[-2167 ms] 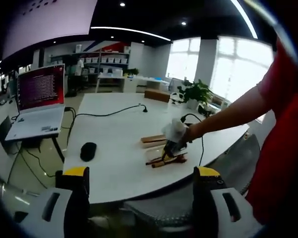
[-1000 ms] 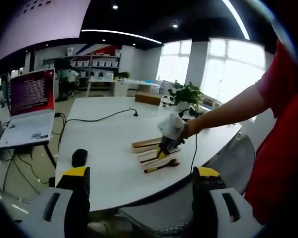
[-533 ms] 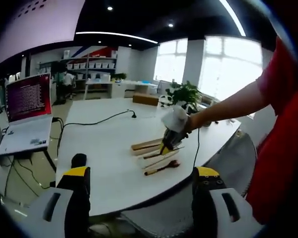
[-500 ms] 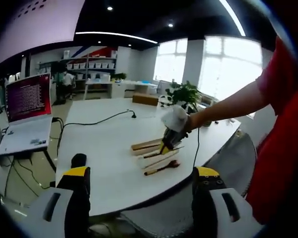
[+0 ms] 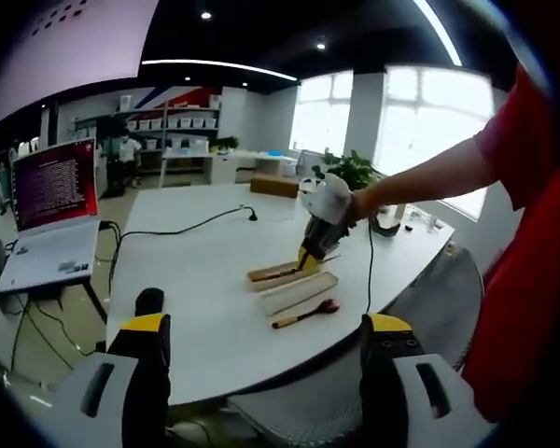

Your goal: Arrange the utensils inside the cutlery case until each visible utensil rests in its matching compartment.

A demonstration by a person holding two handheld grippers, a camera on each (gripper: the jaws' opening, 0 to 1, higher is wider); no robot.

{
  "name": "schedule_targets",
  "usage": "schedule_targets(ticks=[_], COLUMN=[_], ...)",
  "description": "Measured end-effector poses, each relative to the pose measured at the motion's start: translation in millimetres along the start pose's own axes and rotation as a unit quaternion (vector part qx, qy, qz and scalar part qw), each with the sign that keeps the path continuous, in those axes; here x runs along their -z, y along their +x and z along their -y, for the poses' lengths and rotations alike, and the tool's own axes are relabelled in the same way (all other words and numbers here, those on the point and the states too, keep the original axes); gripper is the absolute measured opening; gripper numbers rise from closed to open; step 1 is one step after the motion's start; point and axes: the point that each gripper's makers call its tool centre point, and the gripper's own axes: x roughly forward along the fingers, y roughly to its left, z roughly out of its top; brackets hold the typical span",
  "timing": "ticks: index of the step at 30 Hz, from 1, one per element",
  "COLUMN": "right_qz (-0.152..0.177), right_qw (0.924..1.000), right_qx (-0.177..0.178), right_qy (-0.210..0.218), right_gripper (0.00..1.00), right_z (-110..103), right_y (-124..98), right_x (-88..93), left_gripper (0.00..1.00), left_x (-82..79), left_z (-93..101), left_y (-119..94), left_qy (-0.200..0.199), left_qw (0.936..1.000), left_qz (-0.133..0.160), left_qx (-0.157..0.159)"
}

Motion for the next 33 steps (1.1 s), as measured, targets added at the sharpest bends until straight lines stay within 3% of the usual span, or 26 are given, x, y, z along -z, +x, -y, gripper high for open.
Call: schedule_targets(ticks=[2, 7, 13, 24, 33], right_qz=[0.002, 0.006, 0.026, 0.01, 0.017], right_qw=[0.9999, 0.9998, 0.9992, 0.9995, 0.9995], right_qx=[0.009, 0.017, 0.012, 0.012, 0.017], right_qy=[0.007, 0.011, 0.027, 0.028, 0.019], right_gripper=[0.01, 0.01, 0.01, 0.01, 0.01], right_z=[8, 17, 23, 36, 53], right_y=[-4, -13, -22, -27, -34], right_x=[-0.5, -4.6, -8.8, 0.7, -8.4], left_gripper=[0.85, 0.84, 0.85, 0.86, 0.86], left_x=[2.2, 5.4, 8.1, 4.4, 2.5], left_z=[-0.5, -4.1, -11.9, -7.8, -2.0], left_y=[0, -1, -3, 0, 8], left_qy=[0.002, -0.05, -0.052, -0.049, -0.042], left_qw=[1.0, 0.9987, 0.9986, 0.9987, 0.9991], left_qz=[-0.003, 0.009, 0.012, 0.015, 0.006], left_qx=[-0.001, 0.006, 0.001, 0.002, 0.008])
